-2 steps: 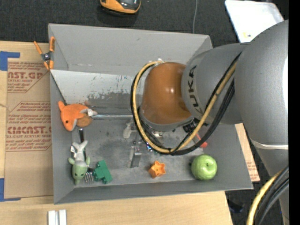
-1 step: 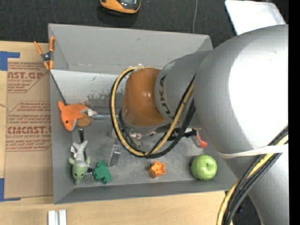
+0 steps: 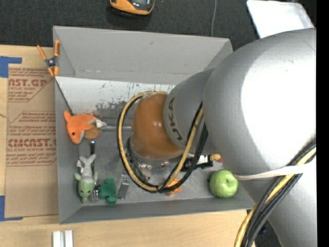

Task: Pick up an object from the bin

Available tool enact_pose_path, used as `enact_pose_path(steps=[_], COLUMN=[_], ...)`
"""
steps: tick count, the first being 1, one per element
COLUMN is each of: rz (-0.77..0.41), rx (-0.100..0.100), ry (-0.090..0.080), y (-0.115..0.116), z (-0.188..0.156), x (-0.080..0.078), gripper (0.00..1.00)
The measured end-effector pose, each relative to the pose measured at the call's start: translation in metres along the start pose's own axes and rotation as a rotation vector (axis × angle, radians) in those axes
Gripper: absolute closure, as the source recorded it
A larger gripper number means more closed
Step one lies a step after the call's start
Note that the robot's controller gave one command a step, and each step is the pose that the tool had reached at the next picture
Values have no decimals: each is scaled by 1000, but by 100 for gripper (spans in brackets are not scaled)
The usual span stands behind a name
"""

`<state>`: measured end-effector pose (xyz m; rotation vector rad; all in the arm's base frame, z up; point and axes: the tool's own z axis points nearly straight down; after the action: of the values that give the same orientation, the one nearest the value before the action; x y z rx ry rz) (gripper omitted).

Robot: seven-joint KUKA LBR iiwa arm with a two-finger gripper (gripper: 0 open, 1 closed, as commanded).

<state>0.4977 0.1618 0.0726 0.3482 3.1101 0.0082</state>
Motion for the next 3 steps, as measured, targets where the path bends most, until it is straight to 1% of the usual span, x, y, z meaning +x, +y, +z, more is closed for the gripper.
enact_pose_path(steps=[1,2,3], rz=[-309,-400,-588], rx=[0,-1,-4], ry=[2,2,-2], y=[56,61,24], z=[2,1,1], x=[-29,-17,8], gripper=[0,0,0])
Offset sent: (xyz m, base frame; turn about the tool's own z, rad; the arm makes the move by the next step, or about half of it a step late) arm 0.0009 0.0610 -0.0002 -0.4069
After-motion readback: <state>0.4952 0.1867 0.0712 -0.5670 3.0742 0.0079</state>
